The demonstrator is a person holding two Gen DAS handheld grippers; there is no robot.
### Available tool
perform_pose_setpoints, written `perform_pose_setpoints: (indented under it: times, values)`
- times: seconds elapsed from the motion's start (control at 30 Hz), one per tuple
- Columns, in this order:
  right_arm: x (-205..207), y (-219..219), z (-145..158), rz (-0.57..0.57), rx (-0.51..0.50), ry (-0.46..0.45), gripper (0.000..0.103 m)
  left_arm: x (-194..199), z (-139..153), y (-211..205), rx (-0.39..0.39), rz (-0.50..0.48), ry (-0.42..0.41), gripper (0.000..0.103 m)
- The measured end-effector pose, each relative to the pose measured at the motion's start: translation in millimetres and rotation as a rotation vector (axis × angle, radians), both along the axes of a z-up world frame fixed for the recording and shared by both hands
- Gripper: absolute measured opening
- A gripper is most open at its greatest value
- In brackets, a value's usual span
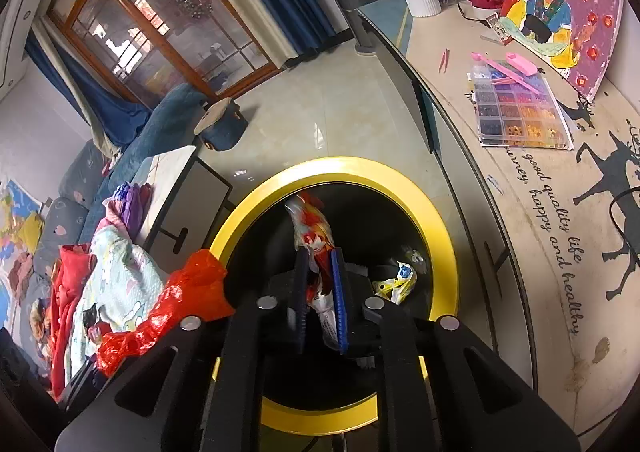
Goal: Collect trash
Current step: 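Open both tools to drop the red items into the yellow bin, then move both tools back over the blue wrapper and candy tube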
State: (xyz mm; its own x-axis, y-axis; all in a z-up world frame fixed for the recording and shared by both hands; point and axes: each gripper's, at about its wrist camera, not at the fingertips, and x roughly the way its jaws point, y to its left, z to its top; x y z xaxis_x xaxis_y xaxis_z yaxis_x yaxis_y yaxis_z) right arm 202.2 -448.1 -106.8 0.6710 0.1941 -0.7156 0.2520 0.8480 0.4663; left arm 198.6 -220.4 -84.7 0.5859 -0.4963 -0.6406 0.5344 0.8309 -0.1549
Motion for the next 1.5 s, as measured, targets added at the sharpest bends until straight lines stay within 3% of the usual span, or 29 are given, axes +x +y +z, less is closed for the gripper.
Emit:
perform_pose_setpoints:
  times: [0.1,0.17,0.37,0.47,0.7,1.5]
  values:
    - [-0.2,-2.7,-1.0,-0.015,0.013,0.002,0.029,3.8,0.2,-4.1,0.007,0.008,-0.009,0.032]
    - [-0.7,-4.7,-1.1,-0.026,0.014,0.000,0.032,4.8,1.0,-4.0,-0.001,0.015,-0.013,0.051]
    - [-2.6,-7.0,3.4,-0.046,-0.001,-0.015,0.043,6.5,1.9,4.8,-0.024,0.054,-0.008,0.080]
    - [-3.3,-3.7,9.0,-0.045,-0.029,-0.034,0.049,3.7,5.8,10.8,-0.032,0.076,-0.018,0.090]
    - [-7.9,7.6,25.3,-0.041,-0.106,-0.082,0.060,-6.3,16.5,34.1,-0.045,0.147,-0.050,0.092]
    - [-30.9,89.8,75.0,0.111,-0.221,-0.251,0.069,-42.6,53.1,121.1,-0.091,0.378,-0.166,0.092]
